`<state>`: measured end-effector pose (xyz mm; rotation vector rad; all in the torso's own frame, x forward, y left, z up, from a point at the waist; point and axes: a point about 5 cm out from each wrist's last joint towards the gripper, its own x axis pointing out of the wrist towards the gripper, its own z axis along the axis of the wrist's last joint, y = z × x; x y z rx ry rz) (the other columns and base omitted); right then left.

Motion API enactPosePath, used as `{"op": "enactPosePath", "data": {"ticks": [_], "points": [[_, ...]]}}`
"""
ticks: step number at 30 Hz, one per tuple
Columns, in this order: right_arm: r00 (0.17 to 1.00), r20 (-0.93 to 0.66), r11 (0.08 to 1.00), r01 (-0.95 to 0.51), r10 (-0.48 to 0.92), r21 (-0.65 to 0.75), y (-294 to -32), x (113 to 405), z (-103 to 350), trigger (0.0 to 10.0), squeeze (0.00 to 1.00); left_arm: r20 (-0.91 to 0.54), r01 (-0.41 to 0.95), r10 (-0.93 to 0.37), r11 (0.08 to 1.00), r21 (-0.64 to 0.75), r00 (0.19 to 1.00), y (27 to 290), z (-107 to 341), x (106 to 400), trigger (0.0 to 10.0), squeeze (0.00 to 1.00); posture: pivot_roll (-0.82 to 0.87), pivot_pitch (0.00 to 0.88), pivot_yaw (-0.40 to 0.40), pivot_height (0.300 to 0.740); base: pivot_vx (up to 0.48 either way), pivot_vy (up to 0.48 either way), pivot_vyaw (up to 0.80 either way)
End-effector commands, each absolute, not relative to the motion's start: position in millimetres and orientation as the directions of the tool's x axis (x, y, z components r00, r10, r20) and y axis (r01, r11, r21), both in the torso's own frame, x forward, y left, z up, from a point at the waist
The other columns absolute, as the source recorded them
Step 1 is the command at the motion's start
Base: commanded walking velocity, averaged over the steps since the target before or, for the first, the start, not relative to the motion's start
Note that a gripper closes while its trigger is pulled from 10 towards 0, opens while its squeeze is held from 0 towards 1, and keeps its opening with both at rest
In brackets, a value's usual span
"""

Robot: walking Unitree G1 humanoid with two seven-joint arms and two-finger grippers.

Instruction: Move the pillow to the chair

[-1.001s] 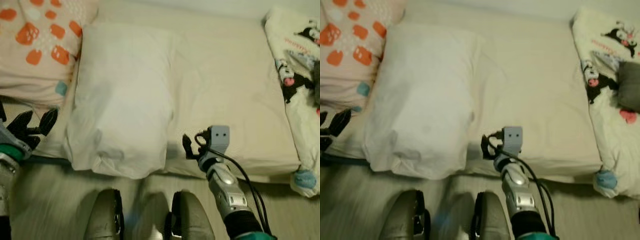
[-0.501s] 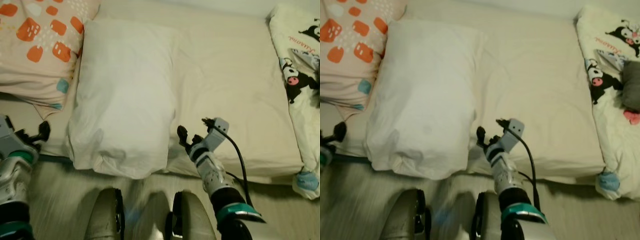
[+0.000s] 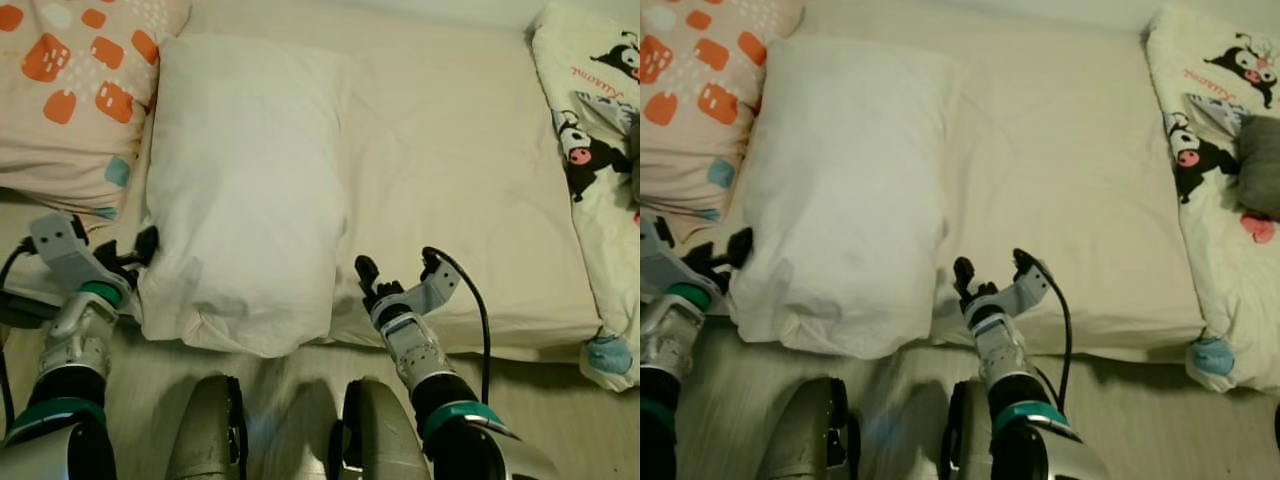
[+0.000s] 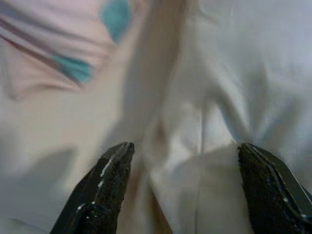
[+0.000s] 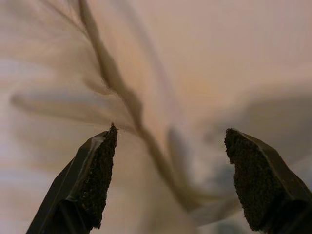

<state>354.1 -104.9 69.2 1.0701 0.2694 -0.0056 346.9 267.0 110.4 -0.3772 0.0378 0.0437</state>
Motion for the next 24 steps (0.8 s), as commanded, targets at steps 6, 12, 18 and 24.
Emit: {"op": "enactPosePath", "data": {"ticks": [6,12,18,24], "points": [[0.924,-0.136,0.323,0.015,0.358,0.946,-48.1,344.7,73.3,10.0,1.0,-0.125,0.038,-0.109,0.882,-0.47,0.986,236.7,80.4,341.4,10.0,1.0,0.03,0.293,-0.052,0.634,0.0,0.0,0.0],[0.777,-0.012,0.256,-0.193,0.629,0.947,-12.9,327.4,77.7,10.0,1.0,-0.14,0.078,-0.164,0.873,-0.482,0.976,224.1,71.0,338.4,10.0,0.73,0.03,0.292,-0.054,0.634,0.0,0.0,0.0],[0.579,0.108,0.093,-0.306,0.808,0.947,-8.3,304.2,75.9,10.0,1.0,-0.118,0.116,-0.194,0.873,-0.473,0.974,229.2,71.9,335.2,10.0,0.0,0.04,0.294,-0.056,0.634,0.0,0.0,0.0],[0.407,0.092,0.117,-0.46,0.909,0.88,-10.5,283.6,66.7,10.0,0.0,-0.119,0.147,-0.217,0.891,-0.429,0.969,237.9,70.4,328.0,10.0,0.0,0.06,0.285,-0.045,0.634,0.0,0.0,0.0]]}}
